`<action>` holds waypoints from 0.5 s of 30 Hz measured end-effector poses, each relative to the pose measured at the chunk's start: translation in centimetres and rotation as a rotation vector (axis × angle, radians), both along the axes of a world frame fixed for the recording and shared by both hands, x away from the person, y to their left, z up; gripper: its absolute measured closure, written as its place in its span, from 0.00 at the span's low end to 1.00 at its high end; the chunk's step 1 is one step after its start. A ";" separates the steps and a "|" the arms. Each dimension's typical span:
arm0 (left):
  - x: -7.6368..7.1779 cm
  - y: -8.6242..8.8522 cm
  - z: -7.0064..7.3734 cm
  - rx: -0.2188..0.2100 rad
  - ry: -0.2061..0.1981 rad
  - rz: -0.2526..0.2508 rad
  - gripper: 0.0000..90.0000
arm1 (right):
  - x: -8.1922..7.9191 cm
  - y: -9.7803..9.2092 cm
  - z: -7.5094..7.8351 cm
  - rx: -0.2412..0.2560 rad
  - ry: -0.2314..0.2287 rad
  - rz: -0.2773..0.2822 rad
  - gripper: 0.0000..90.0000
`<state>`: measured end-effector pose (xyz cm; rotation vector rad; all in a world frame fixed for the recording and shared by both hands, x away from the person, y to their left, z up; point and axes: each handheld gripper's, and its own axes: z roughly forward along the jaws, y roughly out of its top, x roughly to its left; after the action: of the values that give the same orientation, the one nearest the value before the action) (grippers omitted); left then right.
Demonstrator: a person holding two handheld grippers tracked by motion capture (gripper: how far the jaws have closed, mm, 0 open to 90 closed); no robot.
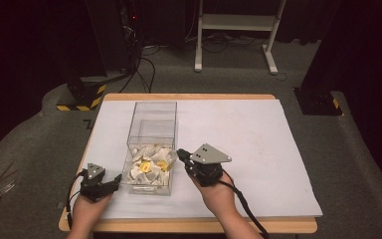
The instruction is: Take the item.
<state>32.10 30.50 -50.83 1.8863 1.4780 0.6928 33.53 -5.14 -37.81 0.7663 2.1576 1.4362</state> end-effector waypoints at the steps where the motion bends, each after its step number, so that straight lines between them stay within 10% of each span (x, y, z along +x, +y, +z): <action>1: 0.0 0.0 0.0 -0.001 -0.001 0.001 0.36 | 0.1 -0.2 0.1 -0.002 0.000 -0.002 0.97; 15: 0.0 0.0 0.0 0.000 -0.002 0.001 0.36 | 0.9 -2.4 0.3 0.005 -0.007 -0.052 0.97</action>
<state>32.08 30.50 -50.85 1.8845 1.4776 0.6944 34.41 -7.50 -37.47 0.8114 2.1138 1.4169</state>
